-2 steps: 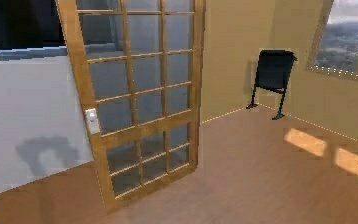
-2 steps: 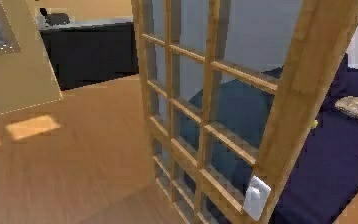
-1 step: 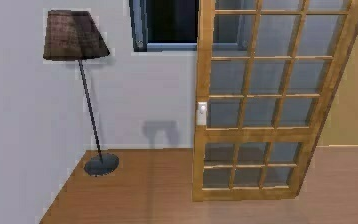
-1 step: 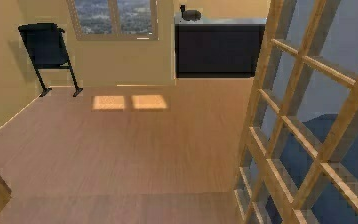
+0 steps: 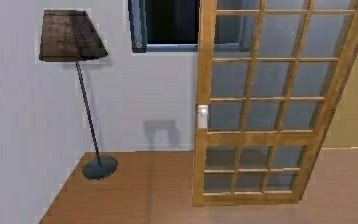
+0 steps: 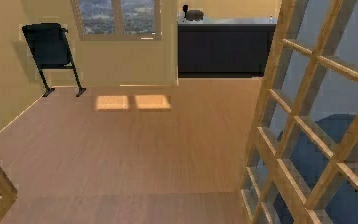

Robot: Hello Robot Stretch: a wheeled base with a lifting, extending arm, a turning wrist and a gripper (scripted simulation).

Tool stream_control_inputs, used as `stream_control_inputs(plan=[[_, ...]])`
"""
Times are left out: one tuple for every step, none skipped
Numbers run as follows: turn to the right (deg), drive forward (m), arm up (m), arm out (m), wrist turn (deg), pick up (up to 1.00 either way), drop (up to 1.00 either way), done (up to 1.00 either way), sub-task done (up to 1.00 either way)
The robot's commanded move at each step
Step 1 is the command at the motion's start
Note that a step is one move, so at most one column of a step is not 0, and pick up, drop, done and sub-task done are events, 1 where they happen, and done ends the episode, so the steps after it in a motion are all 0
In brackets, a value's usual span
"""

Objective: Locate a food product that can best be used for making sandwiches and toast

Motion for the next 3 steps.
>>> stream_control_inputs(plan=[[45.0, 0.0, 0.0, 0.0, 0.0, 0.0, 0.0, 0.0, 0.0], [42.0, 0.0, 0.0, 0.0, 0.0, 0.0, 0.0, 0.0, 0.0], [0.0, 0.35, 0.0, 0.0, 0.0, 0.0, 0.0, 0.0, 0.0]])
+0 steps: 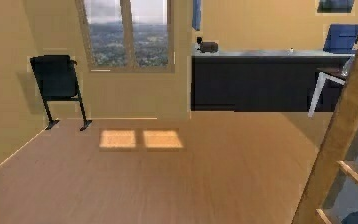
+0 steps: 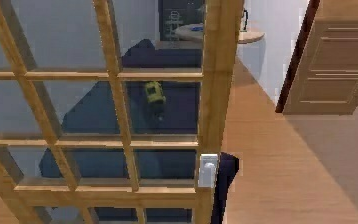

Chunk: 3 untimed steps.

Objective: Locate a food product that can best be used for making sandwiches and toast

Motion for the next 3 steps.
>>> stream_control_inputs(plan=[[9.0, 0.0, 0.0, 0.0, 0.0, 0.0, 0.0, 0.0, 0.0], [0.0, 1.0, 0.0, 0.0, 0.0, 0.0, 0.0, 0.0, 0.0], [3.0, 0.0, 0.0, 0.0, 0.0, 0.0, 0.0, 0.0, 0.0]])
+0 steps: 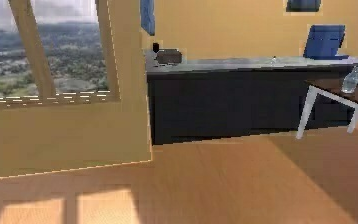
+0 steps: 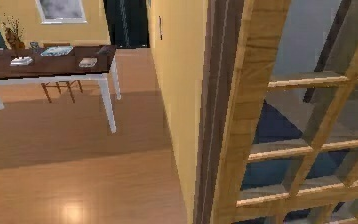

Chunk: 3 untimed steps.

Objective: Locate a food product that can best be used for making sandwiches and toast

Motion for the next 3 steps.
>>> stream_control_inputs(plan=[[0.0, 1.0, 0.0, 0.0, 0.0, 0.0, 0.0, 0.0, 0.0], [0.0, 0.75, 0.0, 0.0, 0.0, 0.0, 0.0, 0.0, 0.0], [0.0, 0.0, 0.0, 0.0, 0.0, 0.0, 0.0, 1.0, 0.0]])
